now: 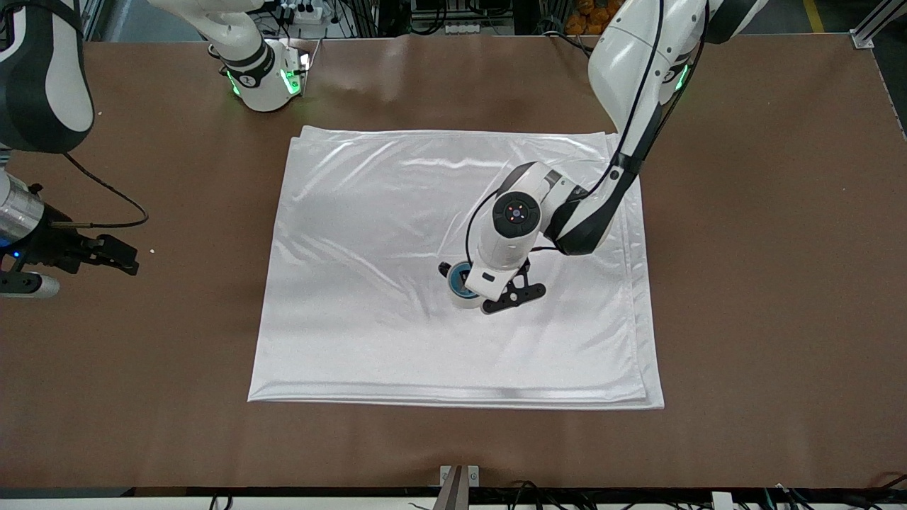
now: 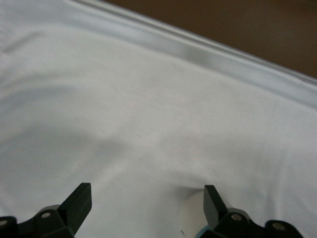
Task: Place blue cup into white mug on cloth
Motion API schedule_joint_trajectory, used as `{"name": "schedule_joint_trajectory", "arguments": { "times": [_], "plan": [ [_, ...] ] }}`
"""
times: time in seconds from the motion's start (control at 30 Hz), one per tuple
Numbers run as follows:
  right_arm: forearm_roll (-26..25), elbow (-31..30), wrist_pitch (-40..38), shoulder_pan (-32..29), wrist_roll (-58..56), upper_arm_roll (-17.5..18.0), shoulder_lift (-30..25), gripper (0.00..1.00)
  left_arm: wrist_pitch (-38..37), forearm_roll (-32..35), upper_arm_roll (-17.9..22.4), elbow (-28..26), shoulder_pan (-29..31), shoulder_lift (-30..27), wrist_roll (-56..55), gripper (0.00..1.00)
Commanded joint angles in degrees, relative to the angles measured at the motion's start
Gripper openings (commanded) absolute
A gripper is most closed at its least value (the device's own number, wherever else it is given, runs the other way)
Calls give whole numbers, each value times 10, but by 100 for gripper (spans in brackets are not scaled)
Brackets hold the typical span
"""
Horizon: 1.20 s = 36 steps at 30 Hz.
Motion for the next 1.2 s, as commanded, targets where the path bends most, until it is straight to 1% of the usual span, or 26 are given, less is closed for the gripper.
{"name": "schedule_joint_trajectory", "arguments": {
  "times": [0.0,0.17,0.27,0.53,0.7,0.83,0.97,1.07,1.17],
  "plan": [
    [12,-16,3,1,-8,0,-19,100,-37,11,-2,-9,81,-37,88,100],
    [12,-17,4,1,-9,2,-20,100,-59,7,-3,-9,143,-52,189,100],
    [12,-17,6,1,-9,2,-20,100,-62,7,-4,-9,174,-57,227,100],
    [12,-17,6,1,-9,4,-21,100,-76,8,-5,-9,230,-65,306,100],
    [12,-17,5,1,-8,6,-21,100,-79,7,-5,-12,253,-71,336,100],
    [12,-17,5,1,-8,6,-21,100,-79,3,-2,-23,264,-92,350,100],
    [12,-17,5,1,-8,6,-21,100,-79,-13,-1,-44,293,-123,357,100],
    [12,-16,5,1,-8,6,-21,100,-80,-34,-1,-56,313,-150,383,100],
    [12,-16,4,1,-8,6,-23,100,-101,-53,-1,-72,330,-183,428,100]
  ]
}}
